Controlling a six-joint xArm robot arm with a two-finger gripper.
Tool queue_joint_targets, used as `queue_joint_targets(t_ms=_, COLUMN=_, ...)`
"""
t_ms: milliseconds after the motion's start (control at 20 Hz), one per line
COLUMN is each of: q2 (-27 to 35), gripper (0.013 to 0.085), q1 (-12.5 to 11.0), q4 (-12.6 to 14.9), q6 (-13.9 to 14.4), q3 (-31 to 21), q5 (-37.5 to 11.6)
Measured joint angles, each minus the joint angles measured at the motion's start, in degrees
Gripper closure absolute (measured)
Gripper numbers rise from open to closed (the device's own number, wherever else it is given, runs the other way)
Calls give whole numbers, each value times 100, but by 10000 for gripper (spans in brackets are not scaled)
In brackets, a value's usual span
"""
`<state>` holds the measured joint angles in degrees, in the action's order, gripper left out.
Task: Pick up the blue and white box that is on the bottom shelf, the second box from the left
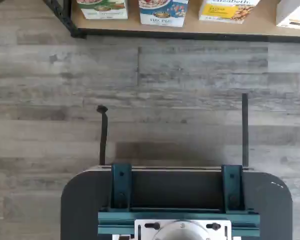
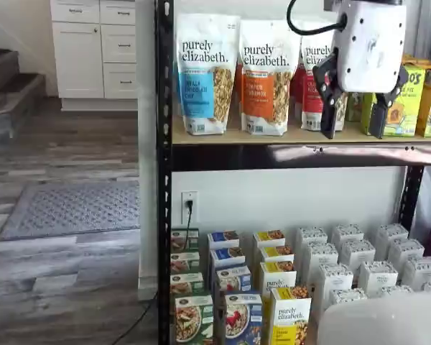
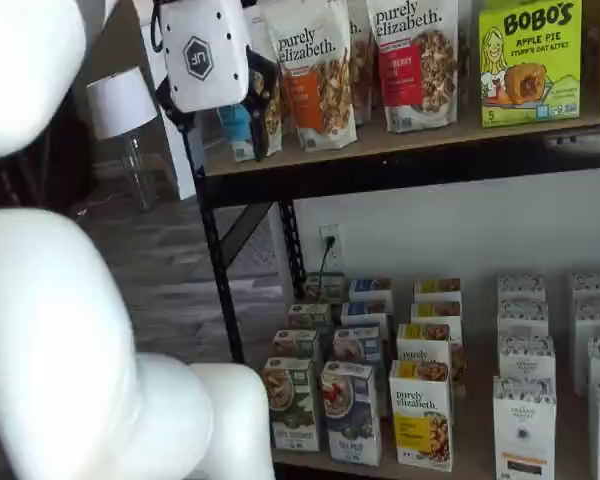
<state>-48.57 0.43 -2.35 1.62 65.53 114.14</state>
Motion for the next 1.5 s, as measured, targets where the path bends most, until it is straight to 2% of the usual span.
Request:
queue_joint_targets(t_ms=150, q2=-120, gripper=130, q1=35, q4=47, q6=13, q3=-106, q5=-203)
queue_joint_targets(t_ms=500, q2=-158, gripper=130, q1=14, q4=54, q6=-10, q3=-190, q5=-299)
queue_joint_targets(t_ms=700, q2=-172, gripper=130, q1=84, q4=128, q6=32, q3=-343, q5=-473)
queue_joint_targets(t_ms=900, q2=-155, gripper=130, q1=144, q4=161, q6=81, q3=-626, q5=-738)
queue_joint_targets(t_ms=1350, q2=-140, gripper=130, q1=263, q4=73, q6=214, q3=-1552, q5=-1689)
queue_joint_targets(t_ms=1500, q2=-121, gripper=130, q1=352, q4=163, q6=290, q3=-1836, q5=-1984)
